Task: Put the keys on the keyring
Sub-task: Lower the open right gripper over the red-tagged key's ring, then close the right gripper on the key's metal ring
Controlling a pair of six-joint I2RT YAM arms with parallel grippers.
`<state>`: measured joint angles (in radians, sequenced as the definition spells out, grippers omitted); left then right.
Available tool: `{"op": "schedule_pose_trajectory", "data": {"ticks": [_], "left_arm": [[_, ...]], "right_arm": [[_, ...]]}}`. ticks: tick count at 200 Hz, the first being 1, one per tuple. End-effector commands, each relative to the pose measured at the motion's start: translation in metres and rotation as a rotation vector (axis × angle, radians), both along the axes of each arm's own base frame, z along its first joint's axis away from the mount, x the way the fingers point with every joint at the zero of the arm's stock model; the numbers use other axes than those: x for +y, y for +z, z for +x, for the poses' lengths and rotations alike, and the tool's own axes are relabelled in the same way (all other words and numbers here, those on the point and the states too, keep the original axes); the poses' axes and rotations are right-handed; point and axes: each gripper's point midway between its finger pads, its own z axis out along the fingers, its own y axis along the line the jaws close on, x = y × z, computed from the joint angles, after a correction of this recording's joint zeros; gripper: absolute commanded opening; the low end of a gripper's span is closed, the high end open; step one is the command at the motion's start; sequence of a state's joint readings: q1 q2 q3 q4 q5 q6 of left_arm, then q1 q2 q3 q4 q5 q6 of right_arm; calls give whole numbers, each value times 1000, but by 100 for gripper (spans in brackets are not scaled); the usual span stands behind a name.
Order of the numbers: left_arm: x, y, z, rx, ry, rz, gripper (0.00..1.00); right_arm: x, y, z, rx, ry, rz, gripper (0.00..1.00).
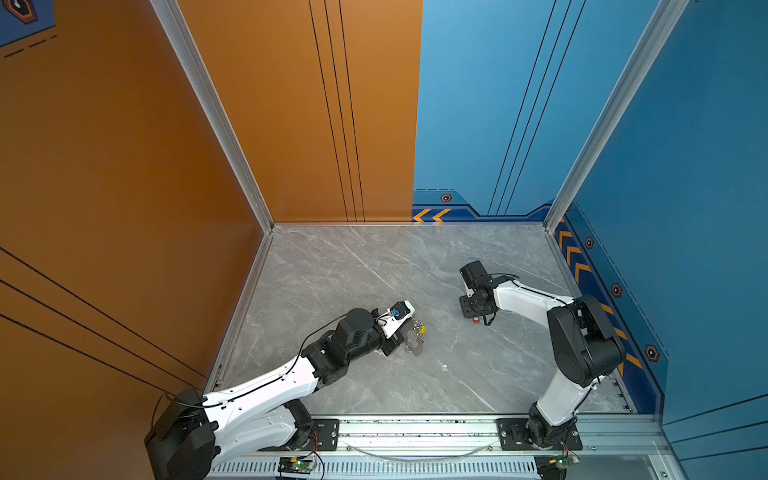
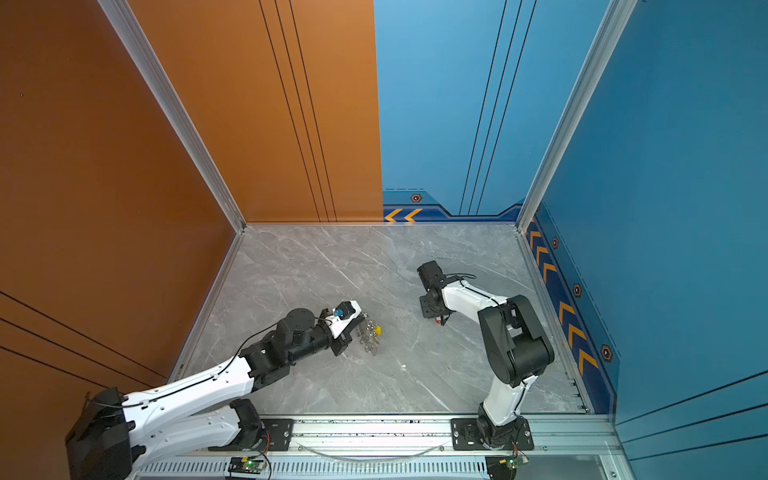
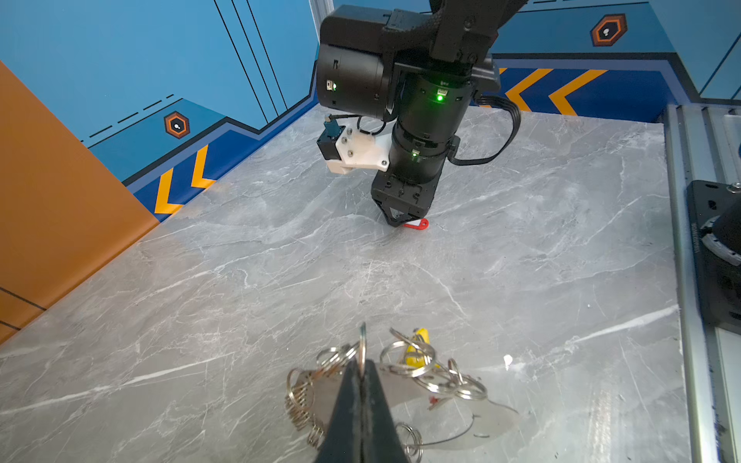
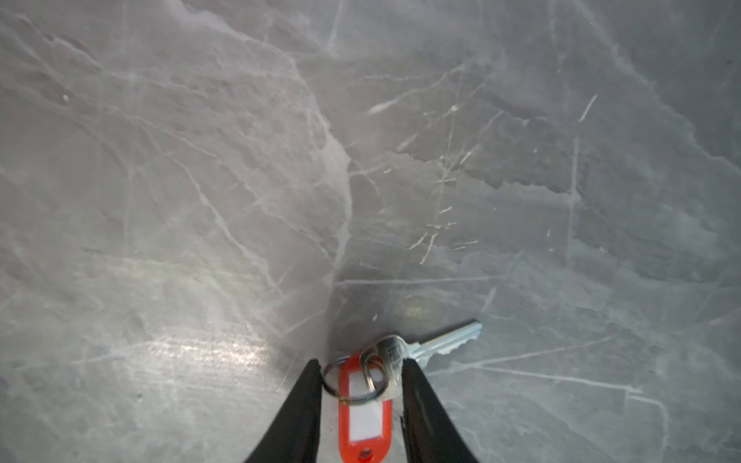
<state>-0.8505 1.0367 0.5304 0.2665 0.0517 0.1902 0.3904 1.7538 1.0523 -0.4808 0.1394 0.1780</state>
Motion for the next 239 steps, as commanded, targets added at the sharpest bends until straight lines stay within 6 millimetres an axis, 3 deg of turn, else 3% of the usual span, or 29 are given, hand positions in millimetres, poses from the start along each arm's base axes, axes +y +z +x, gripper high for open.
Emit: {"op": "schedule_pose_trajectory", "data": {"ticks": [1,114,150,175,239], "left_arm": [[-2,7,3,-25,9,-20,0],[-2,6,3,-26,11,-18,0],[-2,7,3,-28,14,-18,0],[-2,7,3,-28,12,-18,0],[-3,6,3,-26,10,-17,0]], "right_arm": [[-4,2,5,4,9,-53,31],[8,4,16,-7,9,-36,8],[2,22,11,-32,-17,-40,16],[-10,34,0,-54,-60,-38,27],[-24,19,-26,19,-96,57,31]]}}
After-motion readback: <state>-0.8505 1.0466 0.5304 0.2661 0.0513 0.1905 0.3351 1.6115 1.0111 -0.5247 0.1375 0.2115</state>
